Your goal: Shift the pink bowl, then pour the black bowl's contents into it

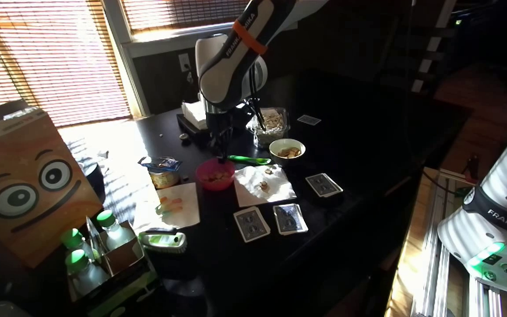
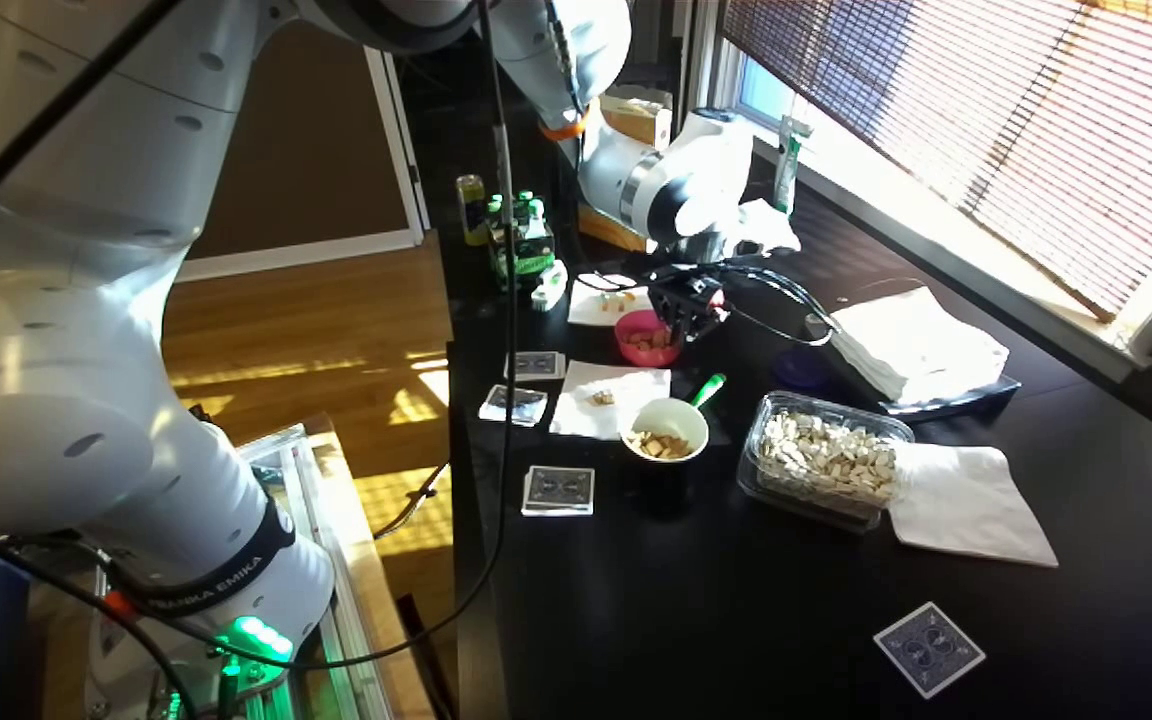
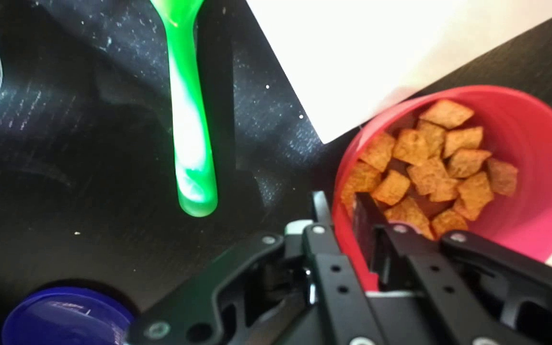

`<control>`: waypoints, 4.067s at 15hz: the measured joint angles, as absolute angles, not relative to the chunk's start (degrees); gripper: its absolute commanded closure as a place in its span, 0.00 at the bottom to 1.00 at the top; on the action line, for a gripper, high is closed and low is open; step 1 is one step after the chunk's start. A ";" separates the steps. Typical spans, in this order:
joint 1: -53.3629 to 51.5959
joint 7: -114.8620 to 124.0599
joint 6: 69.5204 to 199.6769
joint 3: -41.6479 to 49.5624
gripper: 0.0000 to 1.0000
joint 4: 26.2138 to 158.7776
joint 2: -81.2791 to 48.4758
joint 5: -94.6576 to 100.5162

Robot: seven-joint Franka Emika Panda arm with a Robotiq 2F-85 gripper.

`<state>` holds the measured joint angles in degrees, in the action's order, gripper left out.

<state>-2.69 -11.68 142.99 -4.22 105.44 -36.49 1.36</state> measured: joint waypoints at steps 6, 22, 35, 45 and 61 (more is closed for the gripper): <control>-2.18 -11.37 142.48 -3.30 0.08 106.45 -33.84 1.36; 1.48 4.72 139.12 7.29 0.00 133.33 -10.79 4.17; 5.84 0.95 151.33 6.39 0.02 138.25 -12.68 -4.51; 8.01 -5.78 158.56 3.61 0.51 139.12 -15.41 -7.87; 10.44 -7.26 161.67 1.37 0.91 139.02 -17.37 -7.88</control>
<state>10.44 -7.26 161.67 1.37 139.02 -17.37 -7.88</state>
